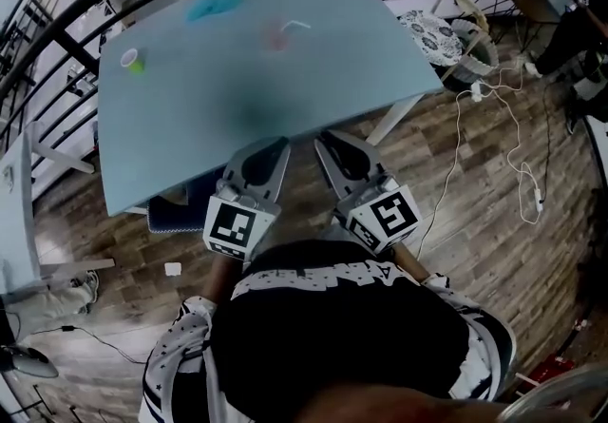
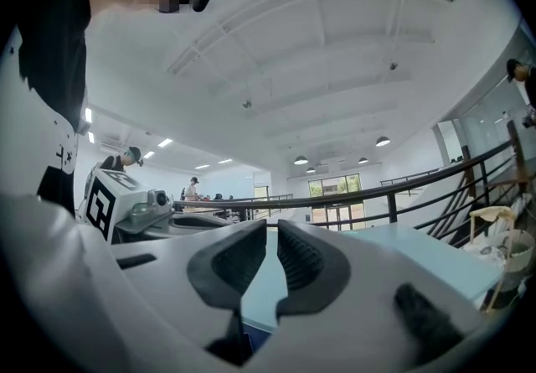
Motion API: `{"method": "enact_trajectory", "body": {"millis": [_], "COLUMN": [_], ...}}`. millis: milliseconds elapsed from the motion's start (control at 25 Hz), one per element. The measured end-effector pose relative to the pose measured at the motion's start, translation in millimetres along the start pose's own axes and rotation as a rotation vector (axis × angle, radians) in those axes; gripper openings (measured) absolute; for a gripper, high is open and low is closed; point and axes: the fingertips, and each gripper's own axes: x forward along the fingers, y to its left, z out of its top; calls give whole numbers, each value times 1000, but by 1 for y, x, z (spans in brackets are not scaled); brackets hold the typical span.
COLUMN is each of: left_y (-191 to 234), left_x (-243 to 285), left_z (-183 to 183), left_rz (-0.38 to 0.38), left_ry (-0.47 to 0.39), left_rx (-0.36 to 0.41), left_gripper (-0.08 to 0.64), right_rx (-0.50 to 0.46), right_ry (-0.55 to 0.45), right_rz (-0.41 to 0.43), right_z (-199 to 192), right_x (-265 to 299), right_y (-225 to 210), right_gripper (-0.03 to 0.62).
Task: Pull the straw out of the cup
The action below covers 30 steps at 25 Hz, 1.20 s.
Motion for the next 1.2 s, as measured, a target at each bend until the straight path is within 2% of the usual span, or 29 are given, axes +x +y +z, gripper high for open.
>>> {"method": "enact_trajectory", "body": {"millis": [520,1000,1200], "left_y": [-8,-11,-9], "left_x": [41,69,83], "left_z": [5,2,1], "left_rz": [34,103,153], "left_ry": [22,43,53], "left_rx": [13,4,-10], "left_gripper": [14,14,14], "right_rx": [12,24,28], "right_ry": [-10,-5,-16], "right_rz": [46,109,135], "right_z": [4,-1,4], "right_x": [0,1,1], "right_y": [-41,-73,-89], "right_gripper": [31,31,31]}}
